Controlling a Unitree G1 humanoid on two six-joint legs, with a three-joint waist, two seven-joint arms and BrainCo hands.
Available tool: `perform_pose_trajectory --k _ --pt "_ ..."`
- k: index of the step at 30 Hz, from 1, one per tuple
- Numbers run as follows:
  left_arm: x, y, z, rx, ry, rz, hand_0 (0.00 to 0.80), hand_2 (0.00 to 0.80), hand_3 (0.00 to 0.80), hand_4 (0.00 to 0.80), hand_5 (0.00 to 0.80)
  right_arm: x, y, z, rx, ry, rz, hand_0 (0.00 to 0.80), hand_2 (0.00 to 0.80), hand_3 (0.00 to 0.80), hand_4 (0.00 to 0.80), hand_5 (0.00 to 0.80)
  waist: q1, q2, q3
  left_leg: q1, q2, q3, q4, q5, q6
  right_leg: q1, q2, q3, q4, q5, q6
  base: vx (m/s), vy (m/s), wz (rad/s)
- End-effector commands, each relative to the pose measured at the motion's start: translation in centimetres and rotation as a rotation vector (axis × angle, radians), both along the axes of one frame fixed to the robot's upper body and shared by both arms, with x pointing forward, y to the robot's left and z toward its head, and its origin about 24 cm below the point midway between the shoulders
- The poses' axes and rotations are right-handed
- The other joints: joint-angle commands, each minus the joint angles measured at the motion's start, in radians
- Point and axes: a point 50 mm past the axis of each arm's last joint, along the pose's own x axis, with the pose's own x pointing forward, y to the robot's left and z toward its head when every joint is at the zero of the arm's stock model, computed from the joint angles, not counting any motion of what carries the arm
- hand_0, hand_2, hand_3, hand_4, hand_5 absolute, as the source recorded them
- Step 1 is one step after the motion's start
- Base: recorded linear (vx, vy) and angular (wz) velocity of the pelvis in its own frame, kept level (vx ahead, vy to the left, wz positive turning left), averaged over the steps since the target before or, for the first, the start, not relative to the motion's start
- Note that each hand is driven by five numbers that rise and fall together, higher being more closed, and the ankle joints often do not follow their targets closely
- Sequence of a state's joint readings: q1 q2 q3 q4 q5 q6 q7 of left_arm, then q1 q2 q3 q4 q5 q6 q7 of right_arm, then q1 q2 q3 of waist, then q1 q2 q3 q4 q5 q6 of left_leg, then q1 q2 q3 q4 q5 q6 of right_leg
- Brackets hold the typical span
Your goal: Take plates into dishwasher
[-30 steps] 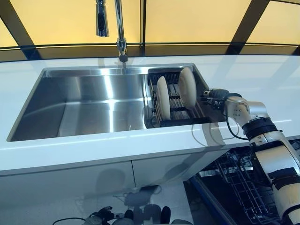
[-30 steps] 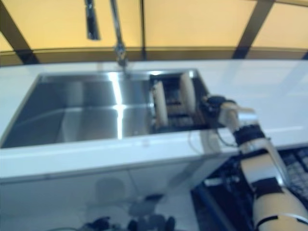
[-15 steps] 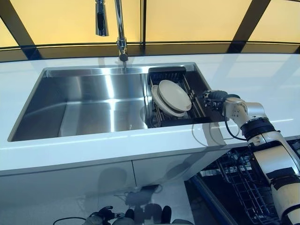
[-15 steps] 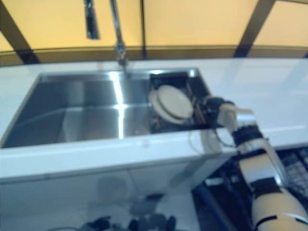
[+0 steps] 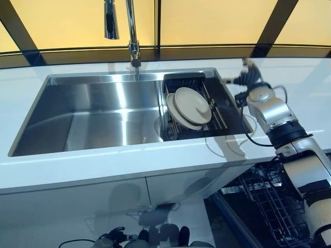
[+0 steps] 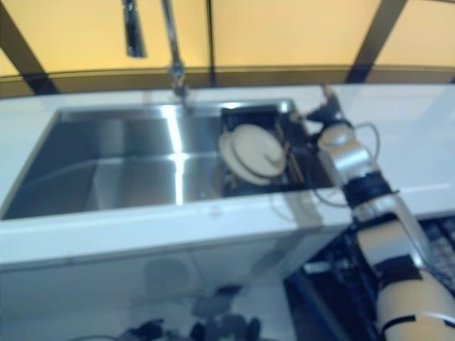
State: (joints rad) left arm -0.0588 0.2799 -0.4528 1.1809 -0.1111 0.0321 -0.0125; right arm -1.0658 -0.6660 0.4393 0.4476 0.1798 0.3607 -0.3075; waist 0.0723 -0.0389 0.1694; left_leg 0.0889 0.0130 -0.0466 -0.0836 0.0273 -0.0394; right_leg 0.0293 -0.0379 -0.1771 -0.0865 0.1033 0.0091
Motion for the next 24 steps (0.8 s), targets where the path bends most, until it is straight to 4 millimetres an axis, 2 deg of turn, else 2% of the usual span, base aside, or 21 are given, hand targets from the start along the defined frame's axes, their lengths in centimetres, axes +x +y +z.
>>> perform_pose_trajectory --k 1,8,12,18,24 --pt "0.8 0.1 0.2 0.020 -0.020 -0.052 0.000 0.000 0.000 0.000 0.000 -1.6 1.3 4.9 -0.156 -0.224 0.031 0.000 0.000 0.000 0.000 0.000 0.027 -0.060 -0.022 -0.037 -0.065 0.043 0.030 -0.018 0.047 0.039 0.005 0.041 0.015 -0.049 0.027 -0.017 0.005 0.03" --pt "0.6 0.1 0.2 0.023 -0.013 -0.036 0.000 0.000 0.000 0.000 0.000 -2.4 2.6 2.3 -0.258 -0.110 0.192 0.000 0.000 0.000 0.000 0.000 0.009 -0.068 -0.037 -0.032 -0.063 0.056 0.027 -0.024 0.049 0.037 0.004 0.046 0.014 -0.051 0.031 -0.006 0.003 0.02" --pt "0.6 0.2 0.2 0.024 -0.017 -0.037 0.000 0.000 0.000 0.000 0.000 -2.6 3.7 1.0 -0.391 -0.010 0.308 0.000 0.000 0.000 0.000 0.000 0.010 -0.070 -0.039 -0.032 -0.063 0.059 0.026 -0.023 0.049 0.035 0.003 0.043 0.014 -0.050 0.031 0.000 0.000 0.00" --pt "0.8 0.6 0.4 0.037 -0.019 -0.038 0.000 0.000 0.000 0.000 0.000 -2.1 3.3 -0.4 -0.550 0.136 0.345 0.000 0.000 0.000 0.000 0.000 0.017 -0.080 -0.036 -0.038 -0.062 0.058 0.024 -0.021 0.050 0.029 0.000 0.035 0.018 -0.049 0.033 -0.017 -0.004 0.00" --pt "0.8 1.0 0.5 0.046 -0.018 -0.044 0.000 0.000 0.000 0.000 0.000 -1.5 2.6 -1.5 -0.593 0.231 0.341 0.000 0.000 0.000 0.000 0.000 0.028 -0.086 -0.034 -0.038 -0.063 0.050 0.019 -0.017 0.052 0.029 -0.003 0.025 0.022 -0.049 0.035 -0.001 -0.001 0.01"
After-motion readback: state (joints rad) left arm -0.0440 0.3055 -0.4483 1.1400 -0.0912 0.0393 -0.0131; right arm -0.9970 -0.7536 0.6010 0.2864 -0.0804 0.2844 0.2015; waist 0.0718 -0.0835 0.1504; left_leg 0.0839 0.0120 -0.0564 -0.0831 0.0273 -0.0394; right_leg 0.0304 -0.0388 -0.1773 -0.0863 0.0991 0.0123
